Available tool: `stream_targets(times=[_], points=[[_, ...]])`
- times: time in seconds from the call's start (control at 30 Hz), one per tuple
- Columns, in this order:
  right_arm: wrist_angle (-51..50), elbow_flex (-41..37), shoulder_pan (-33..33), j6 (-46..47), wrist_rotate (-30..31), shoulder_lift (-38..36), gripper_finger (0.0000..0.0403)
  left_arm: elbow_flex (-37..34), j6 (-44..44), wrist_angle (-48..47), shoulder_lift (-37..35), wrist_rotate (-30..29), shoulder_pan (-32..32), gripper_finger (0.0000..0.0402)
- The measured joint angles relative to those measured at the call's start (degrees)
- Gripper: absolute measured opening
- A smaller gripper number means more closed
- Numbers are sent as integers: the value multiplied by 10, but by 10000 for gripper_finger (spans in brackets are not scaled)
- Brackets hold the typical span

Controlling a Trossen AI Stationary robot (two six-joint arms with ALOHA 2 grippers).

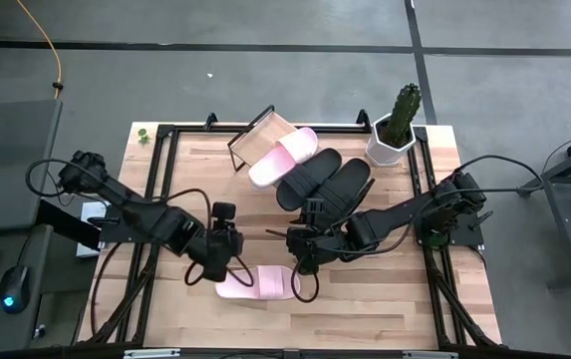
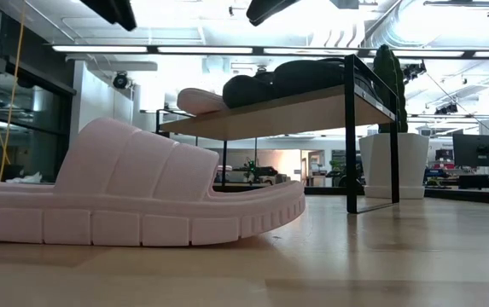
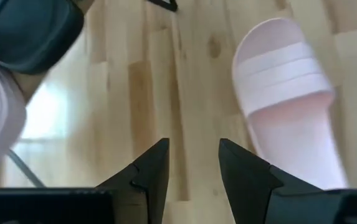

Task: Pick and place slides into the shelf
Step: Put the pink slipper on the shelf

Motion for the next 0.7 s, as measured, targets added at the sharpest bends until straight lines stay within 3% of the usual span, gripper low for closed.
stream_targets(times=[0.23, 0.4, 0.7], points=[[0, 0, 0, 11, -3, 0, 193, -3, -133, 2, 1, 29, -39, 128], [0, 0, 0, 19, -25, 0, 193, -55, -214, 52, 2, 35, -59, 129], [0, 0, 21, 32, -26, 0, 193, -191, -291, 326, 3, 148, -62, 129]])
